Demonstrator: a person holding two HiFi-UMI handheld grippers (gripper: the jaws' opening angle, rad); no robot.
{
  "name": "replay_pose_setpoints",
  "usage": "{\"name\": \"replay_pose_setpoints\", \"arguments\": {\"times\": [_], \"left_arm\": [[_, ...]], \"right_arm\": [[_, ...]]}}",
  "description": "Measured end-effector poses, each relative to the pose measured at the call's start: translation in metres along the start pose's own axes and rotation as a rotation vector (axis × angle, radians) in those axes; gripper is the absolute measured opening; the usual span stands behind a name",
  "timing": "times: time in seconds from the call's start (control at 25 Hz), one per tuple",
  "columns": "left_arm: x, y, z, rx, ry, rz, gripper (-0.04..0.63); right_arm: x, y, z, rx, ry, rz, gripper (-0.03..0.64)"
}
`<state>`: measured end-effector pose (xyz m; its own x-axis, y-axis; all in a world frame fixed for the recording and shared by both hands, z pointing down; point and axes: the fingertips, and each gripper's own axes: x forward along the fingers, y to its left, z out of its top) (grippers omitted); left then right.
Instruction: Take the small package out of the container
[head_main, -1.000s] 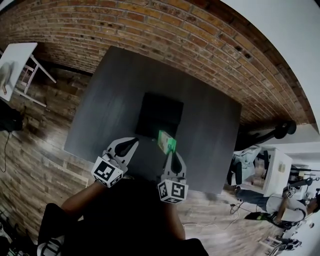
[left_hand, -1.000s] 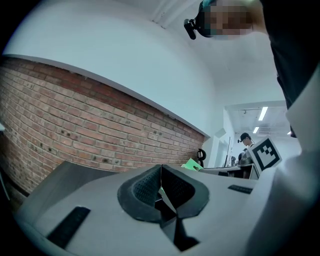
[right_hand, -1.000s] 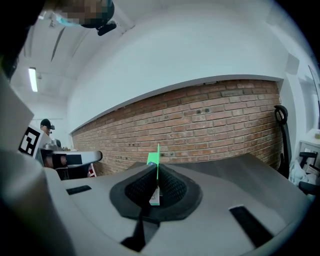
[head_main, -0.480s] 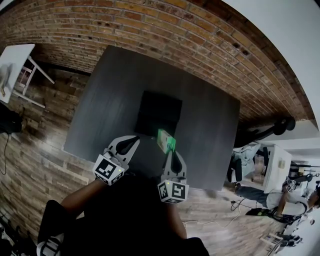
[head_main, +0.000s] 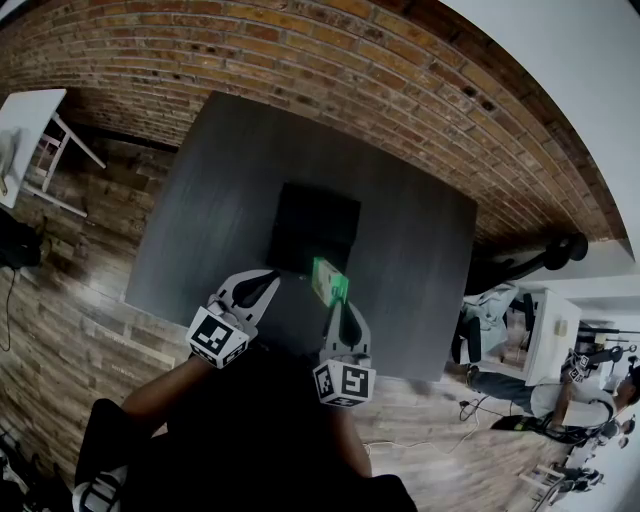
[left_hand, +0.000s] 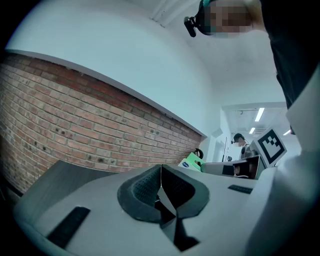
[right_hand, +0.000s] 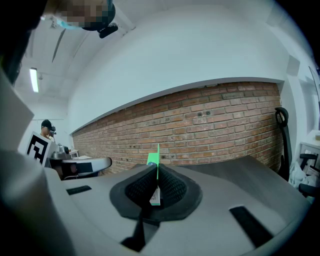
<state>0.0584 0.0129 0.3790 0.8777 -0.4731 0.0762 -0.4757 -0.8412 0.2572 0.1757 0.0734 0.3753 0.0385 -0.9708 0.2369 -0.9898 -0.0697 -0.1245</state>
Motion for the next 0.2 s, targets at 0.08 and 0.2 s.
{"name": "replay_pose_setpoints", "arguments": {"times": [0.08, 0.2], "left_arm": [[0.0008, 0.0008, 0.0009, -0.002, -0.003, 0.001, 0.034], [0.0004, 0.0015, 0.0018, -0.003, -0.005, 0.003, 0.034]], "right_arm": [[0.0001, -0.0003, -0.0003, 0.000, 0.001, -0.001, 0.028], [-0.0002, 0.0004, -0.0010, 0.001, 0.001, 0.000, 0.028]]}}
